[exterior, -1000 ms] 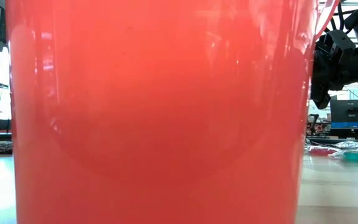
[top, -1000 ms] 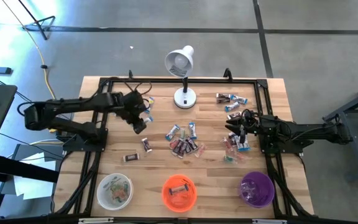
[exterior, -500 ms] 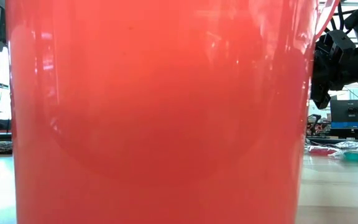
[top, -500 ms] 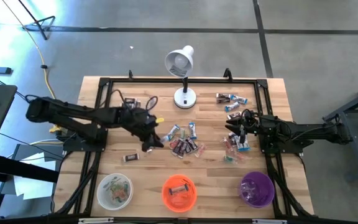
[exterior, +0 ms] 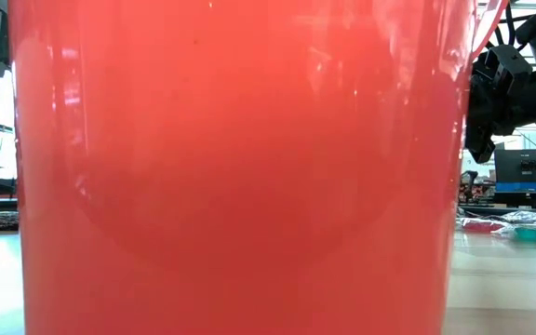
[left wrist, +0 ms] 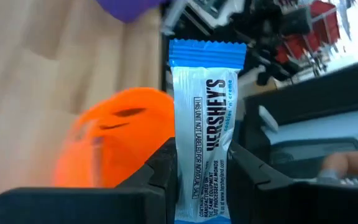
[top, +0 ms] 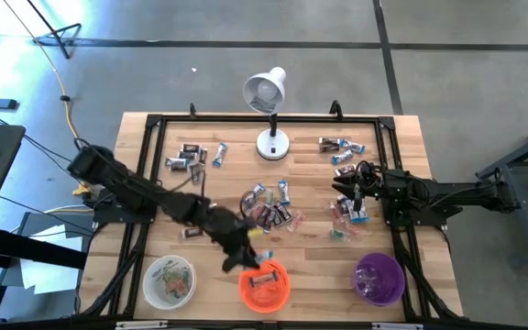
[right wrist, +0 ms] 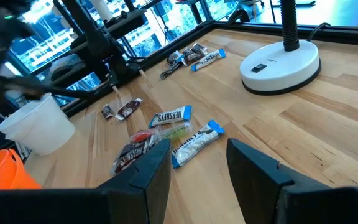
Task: Organize candy in baskets
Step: Put the white chocolate bar into the orange bucket
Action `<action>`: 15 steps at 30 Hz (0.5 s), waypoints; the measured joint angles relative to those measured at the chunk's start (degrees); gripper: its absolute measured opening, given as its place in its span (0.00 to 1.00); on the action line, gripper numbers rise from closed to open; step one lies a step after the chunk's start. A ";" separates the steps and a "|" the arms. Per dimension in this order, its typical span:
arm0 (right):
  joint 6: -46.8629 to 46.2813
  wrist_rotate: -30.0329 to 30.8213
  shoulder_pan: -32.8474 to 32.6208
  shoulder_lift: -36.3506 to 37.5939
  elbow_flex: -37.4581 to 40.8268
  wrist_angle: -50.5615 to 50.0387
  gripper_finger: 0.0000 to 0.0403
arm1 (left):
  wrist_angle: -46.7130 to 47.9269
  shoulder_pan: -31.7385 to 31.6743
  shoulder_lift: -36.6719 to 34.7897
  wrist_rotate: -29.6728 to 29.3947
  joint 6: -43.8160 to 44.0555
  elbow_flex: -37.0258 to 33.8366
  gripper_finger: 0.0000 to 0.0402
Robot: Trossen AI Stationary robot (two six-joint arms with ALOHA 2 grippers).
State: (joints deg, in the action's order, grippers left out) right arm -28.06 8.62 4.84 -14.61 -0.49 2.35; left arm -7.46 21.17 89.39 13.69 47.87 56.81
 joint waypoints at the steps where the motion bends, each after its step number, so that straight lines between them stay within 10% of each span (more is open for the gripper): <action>1: -0.02 0.00 0.00 0.00 -0.02 0.00 0.38 | 0.63 1.03 1.02 -0.86 0.01 1.31 0.18; 15: -0.02 0.00 0.00 0.00 0.00 0.00 0.38 | 11.36 5.27 8.57 -8.46 8.93 10.28 0.42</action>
State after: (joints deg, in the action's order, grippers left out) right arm -28.07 8.62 4.84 -14.61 -0.49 2.35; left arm 3.90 26.44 97.96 5.22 56.80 67.09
